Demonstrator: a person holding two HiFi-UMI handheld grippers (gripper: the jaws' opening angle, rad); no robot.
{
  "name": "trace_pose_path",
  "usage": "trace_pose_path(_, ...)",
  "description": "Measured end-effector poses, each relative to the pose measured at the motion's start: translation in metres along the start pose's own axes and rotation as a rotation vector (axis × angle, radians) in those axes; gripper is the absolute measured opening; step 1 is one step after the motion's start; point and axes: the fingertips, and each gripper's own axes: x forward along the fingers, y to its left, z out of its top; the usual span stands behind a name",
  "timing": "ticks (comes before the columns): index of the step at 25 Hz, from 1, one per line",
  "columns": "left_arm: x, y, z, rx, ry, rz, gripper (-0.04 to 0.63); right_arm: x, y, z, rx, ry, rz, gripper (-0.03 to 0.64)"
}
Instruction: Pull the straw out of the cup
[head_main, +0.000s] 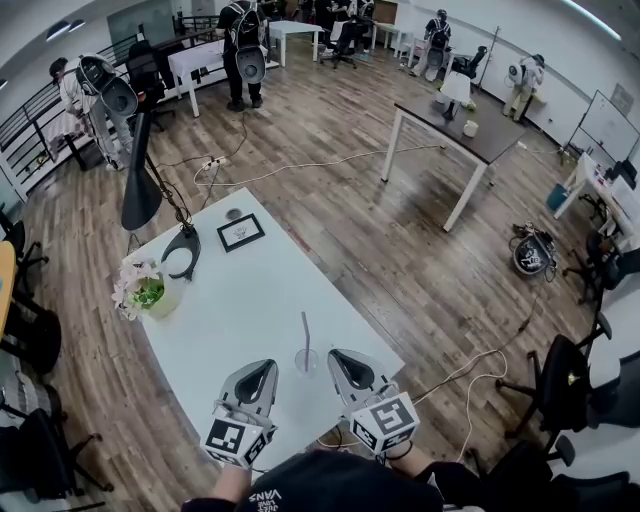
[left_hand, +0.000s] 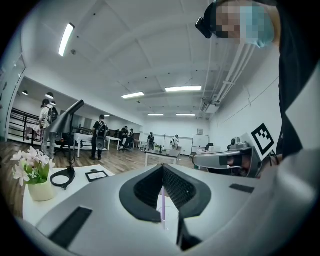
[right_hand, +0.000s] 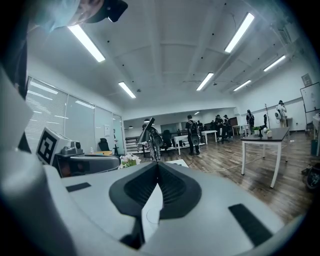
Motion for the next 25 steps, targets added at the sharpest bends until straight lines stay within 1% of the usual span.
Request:
trace_pose_path(16, -0.003, 0.011, -0.006, -0.015, 0.001, 0.000, 0.011, 0.026, -0.001, -0.027, -0.017, 0.067, -0.010, 0.017)
trace_pose_path(25, -0.002, 0.014, -0.007, -0.023, 0.005, 0.003, 0.011, 0.044, -0.001, -0.057, -0.024, 0.147, 0.009, 0.017)
